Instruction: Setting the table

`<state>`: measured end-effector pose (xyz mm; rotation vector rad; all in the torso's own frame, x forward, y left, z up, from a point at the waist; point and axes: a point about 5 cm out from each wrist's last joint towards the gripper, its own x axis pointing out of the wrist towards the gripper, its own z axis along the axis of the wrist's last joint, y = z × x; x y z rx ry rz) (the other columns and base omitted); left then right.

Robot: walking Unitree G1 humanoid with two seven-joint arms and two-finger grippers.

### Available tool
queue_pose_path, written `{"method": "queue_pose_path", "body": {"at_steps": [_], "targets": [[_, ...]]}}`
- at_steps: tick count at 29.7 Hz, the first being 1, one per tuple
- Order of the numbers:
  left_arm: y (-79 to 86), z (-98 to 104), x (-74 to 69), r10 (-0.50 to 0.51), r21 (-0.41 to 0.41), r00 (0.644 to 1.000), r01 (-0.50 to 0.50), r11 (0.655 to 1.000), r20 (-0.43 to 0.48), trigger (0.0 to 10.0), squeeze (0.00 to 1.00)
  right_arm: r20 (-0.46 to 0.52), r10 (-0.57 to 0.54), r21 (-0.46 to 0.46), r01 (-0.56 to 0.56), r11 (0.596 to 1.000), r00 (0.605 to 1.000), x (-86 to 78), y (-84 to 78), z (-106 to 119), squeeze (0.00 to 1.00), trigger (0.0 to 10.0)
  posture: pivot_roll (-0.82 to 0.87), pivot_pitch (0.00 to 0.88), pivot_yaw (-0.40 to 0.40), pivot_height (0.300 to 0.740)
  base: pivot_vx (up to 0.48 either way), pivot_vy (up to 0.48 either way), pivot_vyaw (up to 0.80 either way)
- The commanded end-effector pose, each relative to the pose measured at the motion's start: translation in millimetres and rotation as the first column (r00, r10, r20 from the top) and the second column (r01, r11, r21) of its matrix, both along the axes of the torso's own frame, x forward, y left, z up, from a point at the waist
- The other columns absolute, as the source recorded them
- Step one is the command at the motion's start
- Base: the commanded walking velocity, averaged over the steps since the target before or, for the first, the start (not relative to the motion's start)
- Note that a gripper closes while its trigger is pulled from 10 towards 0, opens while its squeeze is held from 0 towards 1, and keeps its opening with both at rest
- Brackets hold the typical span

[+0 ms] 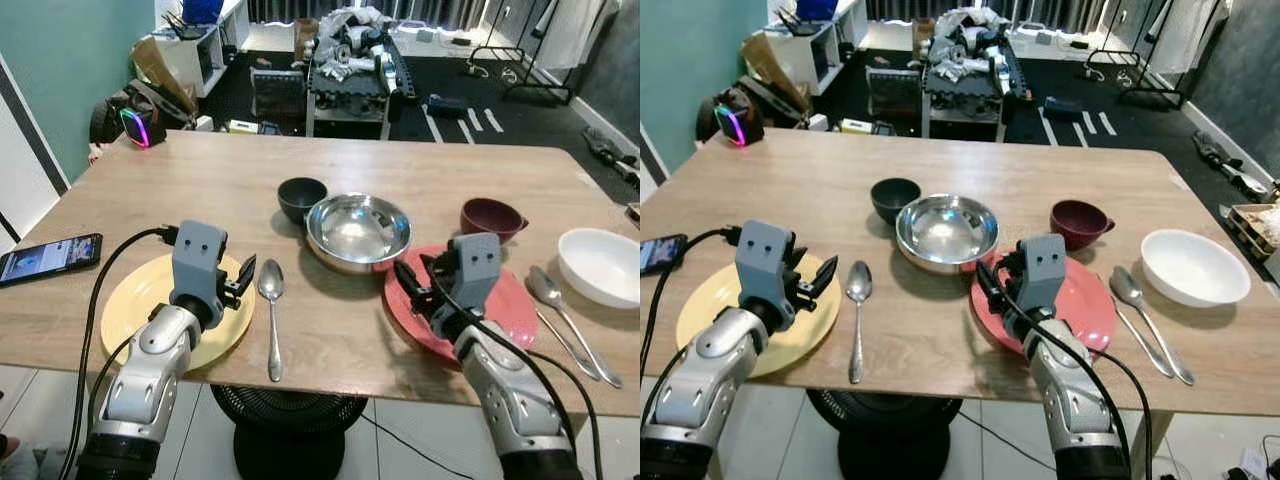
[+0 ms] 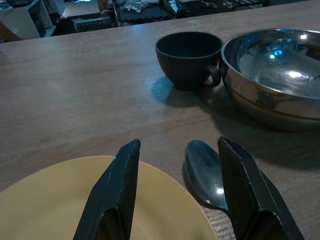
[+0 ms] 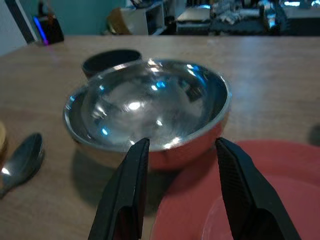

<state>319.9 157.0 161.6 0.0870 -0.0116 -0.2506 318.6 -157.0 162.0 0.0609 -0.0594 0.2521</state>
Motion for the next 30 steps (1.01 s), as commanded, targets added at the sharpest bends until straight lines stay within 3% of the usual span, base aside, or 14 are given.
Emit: {"method": "queue_pose_path", "body": {"at_steps": [1,5,9,10,15,18,23,24,26,30], "targets": [[1.4,-7,-1.5,0.008,0.016,1.0,-0.008,1.0,-0.02,10.0,0.0,-0.01,-0.007,-0.01,0.007,1.0,1.0,0.0,4.3,-1,0.0,10.0,0.02,0.0,0.08,0.74,0.0,0.0,0.0],[-0.2,-6,-2.0,0.007,0.016,1.0,-0.007,1.0,-0.016,10.0,0.0,-0.061,-0.052,0.039,0.054,0.998,0.997,4.7,6.8,-3,0.0,10.0,0.02,0.0,0.077,0.74,0.0,0.0,0.0],[1.4,-9,-4.6,0.001,0.051,1.0,0.0,0.999,-0.02,10.0,0.0,-0.033,0.066,-0.007,-0.066,0.998,0.997,-2.1,13.7,-1,0.0,10.0,0.03,0.0,0.078,0.74,0.0,0.0,0.0],[2.8,-11,-4.6,0.005,0.052,1.0,-0.004,0.999,-0.029,10.0,0.0,-0.041,0.14,-0.026,-0.141,0.99,0.989,-7.5,17.4,-1,0.0,10.0,0.02,0.0,0.08,0.74,0.0,0.0,0.0],[4.7,-12,-3.7,0.007,0.052,0.999,-0.005,0.999,-0.039,10.0,0.0,-0.094,0.377,-0.067,-0.383,0.921,0.922,-32.3,33.2,-3,0.0,10.0,0.02,0.0,0.081,0.74,0.0,0.0,0.0],[4.3,-16,-3.5,0.005,0.067,0.998,-0.001,0.998,-0.056,10.0,0.0,-0.117,0.442,-0.056,-0.45,0.891,0.89,-42.8,43.2,-8,0.0,10.0,0.01,0.0,0.079,0.74,0.0,0.0,0.0],[6.6,-30,-2.9,0.031,0.1,0.992,-0.019,0.995,-0.123,10.0,0.0,-0.127,0.407,-0.041,-0.415,0.909,0.904,-41.1,48.4,-15,0.0,10.0,0.02,0.0,0.077,0.74,0.0,0.0,0.0],[6.4,-37,-0.9,0.032,0.102,0.986,-0.016,0.995,-0.166,10.0,0.0,-0.114,0.327,-0.023,-0.332,0.943,0.938,-32.0,44.7,-14,0.0,10.0,0.02,0.0,0.076,0.74,0.0,0.0,0.0],[5.3,-39,0.3,0.024,0.098,0.983,-0.007,0.995,-0.18,10.0,0.0,-0.107,0.296,-0.018,-0.3,0.954,0.949,-28.3,43.1,-13,0.0,10.0,0.02,0.0,0.077,0.74,0.0,0.0,0.0],[-1.0,-35,11.3,-0.018,0.167,0.972,0.059,0.984,-0.233,10.0,0.0,-0.07,0.229,-0.013,-0.231,0.973,0.971,-19.7,35.0,-2,0.0,10.0,0.01,0.0,0.088,0.74,0.0,0.0,0.0]]}}
